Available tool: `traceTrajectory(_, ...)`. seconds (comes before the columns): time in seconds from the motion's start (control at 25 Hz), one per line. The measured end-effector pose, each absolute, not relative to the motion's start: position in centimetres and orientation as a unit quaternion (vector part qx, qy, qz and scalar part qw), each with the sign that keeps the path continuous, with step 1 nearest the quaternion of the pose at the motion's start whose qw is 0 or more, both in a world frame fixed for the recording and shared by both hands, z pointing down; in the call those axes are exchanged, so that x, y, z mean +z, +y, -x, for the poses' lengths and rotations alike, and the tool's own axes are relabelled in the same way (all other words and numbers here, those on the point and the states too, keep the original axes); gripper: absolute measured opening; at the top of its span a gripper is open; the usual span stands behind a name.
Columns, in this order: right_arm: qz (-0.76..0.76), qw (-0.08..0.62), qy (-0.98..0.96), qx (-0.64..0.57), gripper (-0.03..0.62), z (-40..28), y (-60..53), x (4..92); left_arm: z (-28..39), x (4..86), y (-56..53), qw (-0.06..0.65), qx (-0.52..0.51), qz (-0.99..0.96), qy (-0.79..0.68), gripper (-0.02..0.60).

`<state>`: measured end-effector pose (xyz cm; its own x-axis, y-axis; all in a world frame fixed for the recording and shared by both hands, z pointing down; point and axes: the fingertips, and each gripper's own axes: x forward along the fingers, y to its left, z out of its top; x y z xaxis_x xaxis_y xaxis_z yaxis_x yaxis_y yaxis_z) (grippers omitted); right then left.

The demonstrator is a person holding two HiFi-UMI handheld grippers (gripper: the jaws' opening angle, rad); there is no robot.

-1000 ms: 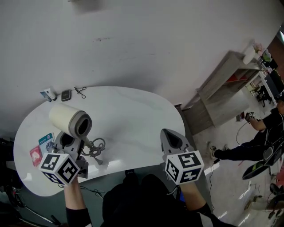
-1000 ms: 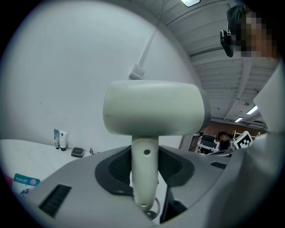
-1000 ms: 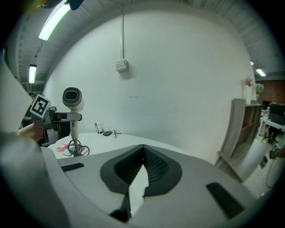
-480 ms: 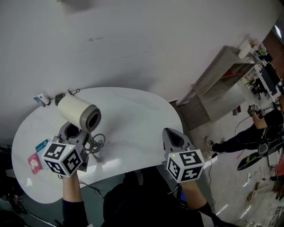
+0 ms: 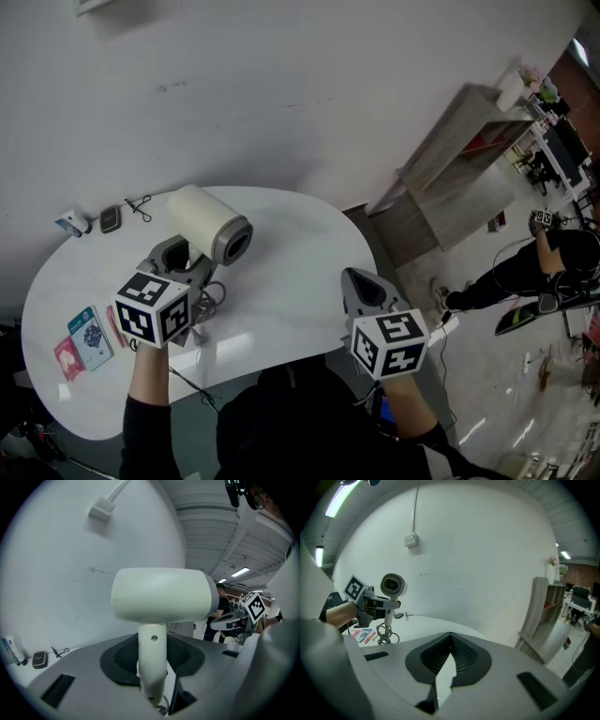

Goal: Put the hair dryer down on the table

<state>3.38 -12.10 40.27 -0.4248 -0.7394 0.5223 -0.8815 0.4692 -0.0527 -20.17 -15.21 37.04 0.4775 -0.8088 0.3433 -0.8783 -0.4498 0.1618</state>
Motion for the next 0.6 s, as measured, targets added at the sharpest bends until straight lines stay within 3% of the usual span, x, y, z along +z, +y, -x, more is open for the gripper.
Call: traceTrajectory(0.6,-0.512,0.223,-0.809,0.185,0.002,-6.8,-14.9,41.8,11.3,43.2,-18.8,0.151,0.232,-0.876,-0.394,0.158)
